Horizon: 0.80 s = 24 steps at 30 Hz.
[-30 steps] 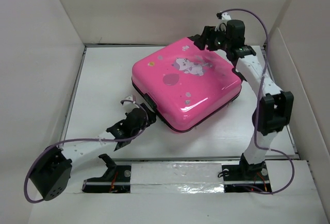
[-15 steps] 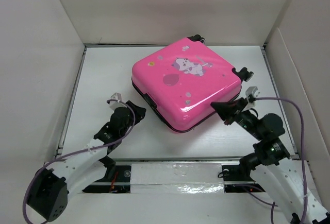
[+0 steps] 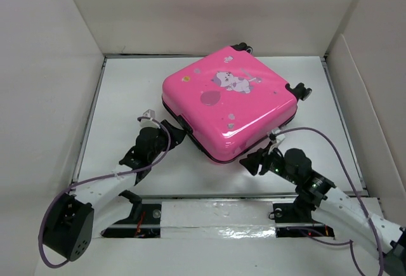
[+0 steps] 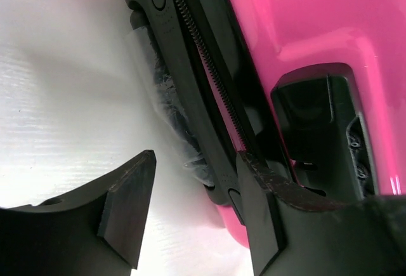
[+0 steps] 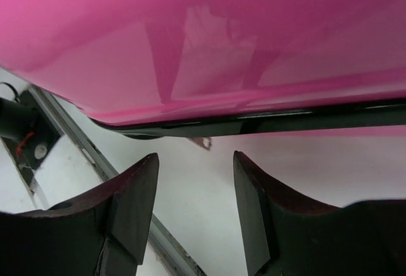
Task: Pack the luggage
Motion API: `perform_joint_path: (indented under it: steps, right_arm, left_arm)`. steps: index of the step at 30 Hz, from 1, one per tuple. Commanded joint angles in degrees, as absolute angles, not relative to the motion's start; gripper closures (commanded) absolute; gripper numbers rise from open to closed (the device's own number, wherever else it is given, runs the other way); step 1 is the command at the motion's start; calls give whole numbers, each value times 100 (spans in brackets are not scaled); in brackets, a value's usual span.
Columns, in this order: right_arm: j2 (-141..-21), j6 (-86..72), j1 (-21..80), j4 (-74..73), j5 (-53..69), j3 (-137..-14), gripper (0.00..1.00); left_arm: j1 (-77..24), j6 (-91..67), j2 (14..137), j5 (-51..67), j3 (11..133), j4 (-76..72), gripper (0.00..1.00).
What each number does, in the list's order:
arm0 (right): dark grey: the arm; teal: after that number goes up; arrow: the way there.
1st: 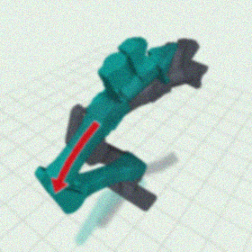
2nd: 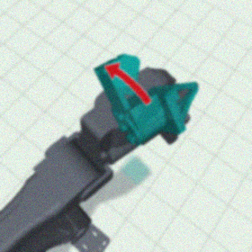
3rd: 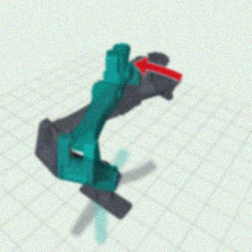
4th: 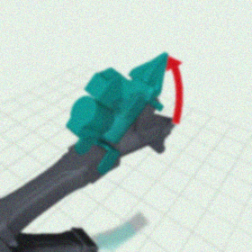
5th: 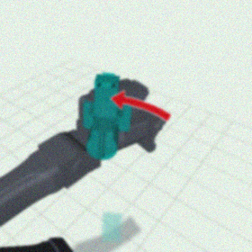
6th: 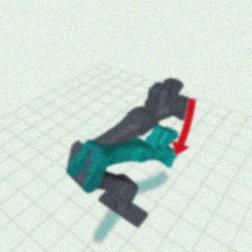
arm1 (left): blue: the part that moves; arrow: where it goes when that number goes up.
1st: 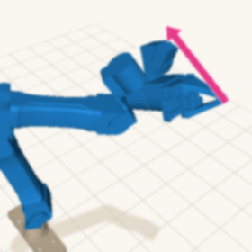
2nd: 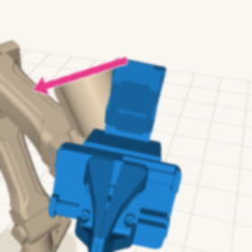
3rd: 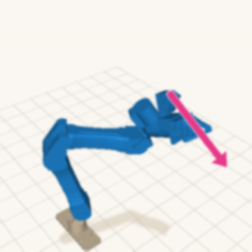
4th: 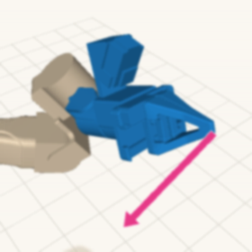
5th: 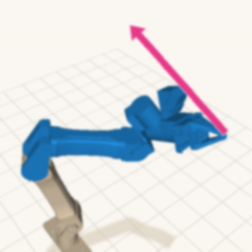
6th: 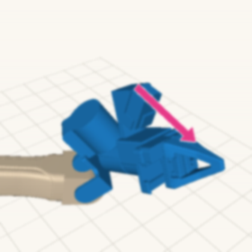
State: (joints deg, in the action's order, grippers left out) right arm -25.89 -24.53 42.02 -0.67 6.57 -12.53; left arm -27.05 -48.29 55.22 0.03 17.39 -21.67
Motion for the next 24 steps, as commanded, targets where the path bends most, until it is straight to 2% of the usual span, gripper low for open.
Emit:
perform_joint_path:
  steps: [1, 5, 10, 16, 19, 21, 24]
  right_arm:
    - [-3371, -2479, 4552, 922, 27, -1301, 43]
    - [-4260, -2347, 5009, 1527, -483, -1468, 43]
    - [-4588, -2452, 5265, 2144, -992, -1407, 47]
    - [-4404, -2803, 5440, 2749, -1819, -1143, 61]
    - [-4342, -2839, 5440, 2918, -1977, -1055, 66]
    - [-4342, -2795, 5440, 3032, -1969, -1072, 74]
    - [-4307, -2786, 5440, 3076, -1978, -1081, 87]
  left_arm:
    - [-2733, -4685, 5703, 123, 1767, -2662, 49]
    - [-2733, -4685, 6090, 114, 1915, -2944, 48]
    - [-2733, -4667, 6582, 105, 2162, -3225, 49]
    - [-2733, -4711, 7101, 53, 2338, -3673, 51]
    - [-2733, -4755, 7400, 62, 2364, -3892, 56]
    - [-2733, -4851, 7575, 53, 2329, -4068, 58]
    - [-2794, -4904, 7777, 79, 2320, -4438, 77]
